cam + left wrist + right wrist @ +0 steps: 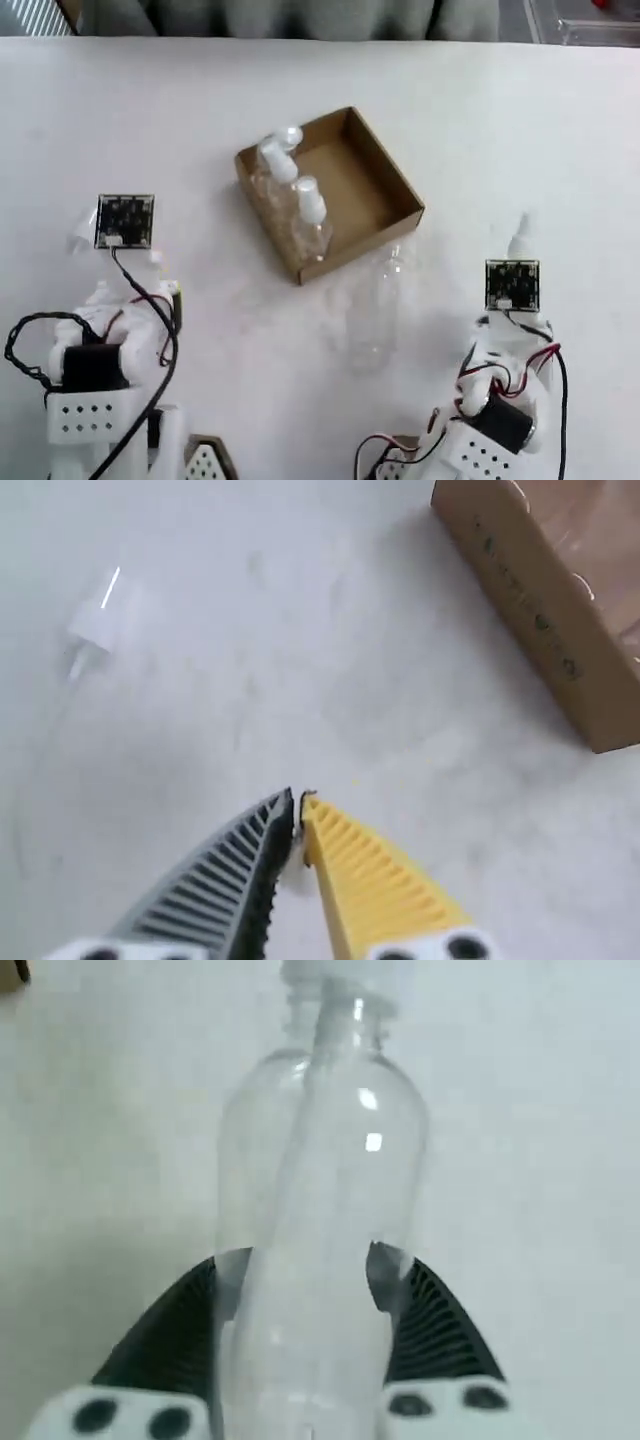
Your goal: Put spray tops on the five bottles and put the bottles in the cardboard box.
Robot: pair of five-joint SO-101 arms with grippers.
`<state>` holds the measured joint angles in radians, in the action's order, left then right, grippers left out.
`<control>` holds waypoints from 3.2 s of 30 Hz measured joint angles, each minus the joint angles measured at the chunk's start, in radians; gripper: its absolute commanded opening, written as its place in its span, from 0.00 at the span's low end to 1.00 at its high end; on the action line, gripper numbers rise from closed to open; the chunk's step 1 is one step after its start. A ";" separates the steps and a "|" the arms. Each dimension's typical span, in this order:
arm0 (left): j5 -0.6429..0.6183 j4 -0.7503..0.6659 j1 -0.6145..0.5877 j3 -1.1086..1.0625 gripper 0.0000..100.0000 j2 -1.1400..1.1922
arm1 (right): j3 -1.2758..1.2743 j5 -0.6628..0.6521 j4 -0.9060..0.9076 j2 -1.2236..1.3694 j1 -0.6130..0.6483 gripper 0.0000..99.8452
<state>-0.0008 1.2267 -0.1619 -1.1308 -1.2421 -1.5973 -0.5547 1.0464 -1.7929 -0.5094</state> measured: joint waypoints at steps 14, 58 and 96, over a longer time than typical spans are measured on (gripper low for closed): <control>0.000 -0.032 0.000 0.000 0.02 0.000 | -0.084 -0.192 0.097 0.002 -0.126 0.02; 0.044 -0.160 0.023 -0.157 0.02 0.000 | 0.598 -0.175 0.362 0.822 -0.110 0.32; 0.058 -0.212 0.064 -0.219 0.02 0.002 | 0.534 -0.190 0.143 1.079 -0.043 0.24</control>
<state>0.0575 1.0150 -0.0974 -1.3502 -1.2405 -1.0633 -0.7449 1.1891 -0.7142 -0.5524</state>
